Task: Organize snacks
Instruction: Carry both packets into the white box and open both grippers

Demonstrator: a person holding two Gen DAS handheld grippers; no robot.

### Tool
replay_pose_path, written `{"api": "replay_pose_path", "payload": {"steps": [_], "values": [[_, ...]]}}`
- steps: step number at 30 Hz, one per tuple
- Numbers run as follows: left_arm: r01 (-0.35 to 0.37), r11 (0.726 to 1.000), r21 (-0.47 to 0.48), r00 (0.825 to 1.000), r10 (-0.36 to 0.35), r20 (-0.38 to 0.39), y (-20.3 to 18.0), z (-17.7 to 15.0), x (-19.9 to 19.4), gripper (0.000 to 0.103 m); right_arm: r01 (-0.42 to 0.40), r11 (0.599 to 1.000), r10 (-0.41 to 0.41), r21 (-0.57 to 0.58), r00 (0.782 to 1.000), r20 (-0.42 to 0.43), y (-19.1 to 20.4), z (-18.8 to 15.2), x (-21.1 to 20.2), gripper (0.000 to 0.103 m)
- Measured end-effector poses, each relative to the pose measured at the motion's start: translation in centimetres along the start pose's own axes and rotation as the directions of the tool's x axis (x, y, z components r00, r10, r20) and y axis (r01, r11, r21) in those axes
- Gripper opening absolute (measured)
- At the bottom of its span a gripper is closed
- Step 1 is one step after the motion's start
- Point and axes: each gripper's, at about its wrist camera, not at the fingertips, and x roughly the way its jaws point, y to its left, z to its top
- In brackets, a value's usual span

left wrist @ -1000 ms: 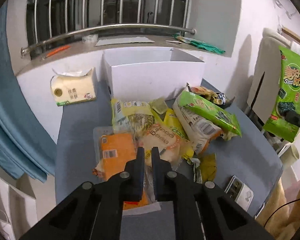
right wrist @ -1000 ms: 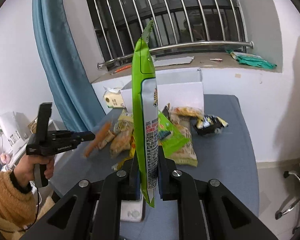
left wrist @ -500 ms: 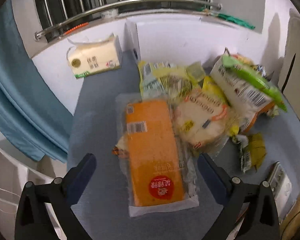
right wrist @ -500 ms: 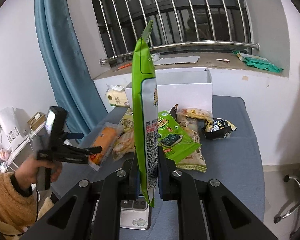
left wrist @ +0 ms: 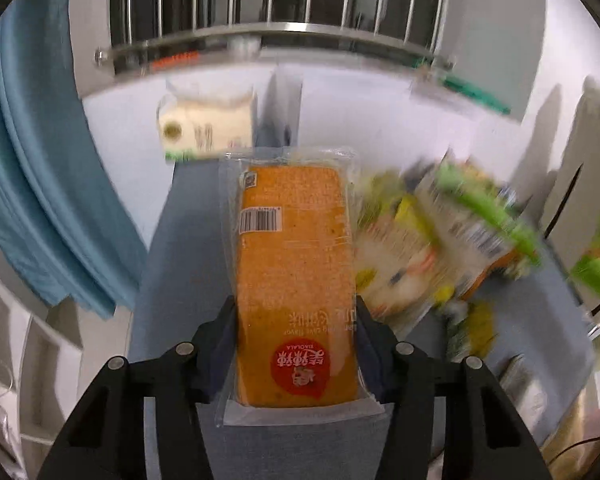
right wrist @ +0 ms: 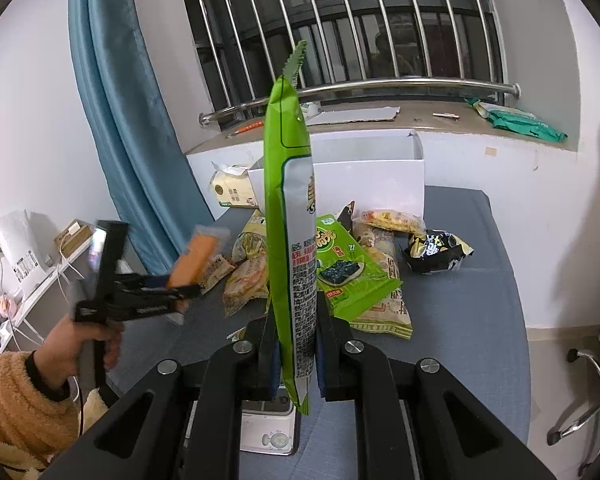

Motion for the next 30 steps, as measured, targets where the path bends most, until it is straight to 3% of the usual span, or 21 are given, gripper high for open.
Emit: {"api": "replay_pose_path", "payload": {"steps": [7,12,18,27,28,29,30], "values": [[0.109,0.994,-0.003,0.984,-0.108,0.139,-1.0,8.5,-2.7,0.058,0.030,1.000,-0.030,-0.003,1.000,0.000,-0.3,5.0,3.0,0.014],[0.138,0.990,0.005,0.975,-0.137,0.176,-2.2,16.3,-0.3,0.058,0.066,0.998,-0.066,0.007,0.998,0.020,-1.5,12.1,5.8,0.014],[0.127,0.991,0.033,0.984,-0.131,0.121,-3.8,22.3,4.7,0.058,0.138,0.990,-0.137,0.012,0.990,-0.030,-4.6,19.2,11.0,0.014],[0.077,0.996,0.049,0.997,-0.078,0.017,-4.1,25.2,11.9,0.059,0.201,0.976,-0.181,0.082,0.962,-0.205,-10.2,21.7,19.3,0.014],[0.068,0.996,0.056,0.998,-0.069,0.006,-4.1,25.2,12.6,0.064,0.213,0.974,-0.191,0.077,0.957,-0.219,-10.6,21.7,20.0,0.014],[0.058,0.997,0.059,0.998,-0.058,-0.004,-4.0,25.2,13.1,0.079,0.206,0.976,-0.185,0.068,0.953,-0.239,-11.0,21.7,21.0,0.015],[0.043,0.997,0.060,0.999,-0.042,-0.023,-3.9,25.0,13.8,0.087,0.190,0.980,-0.167,0.062,0.949,-0.266,-11.4,21.7,22.0,0.017]]}}
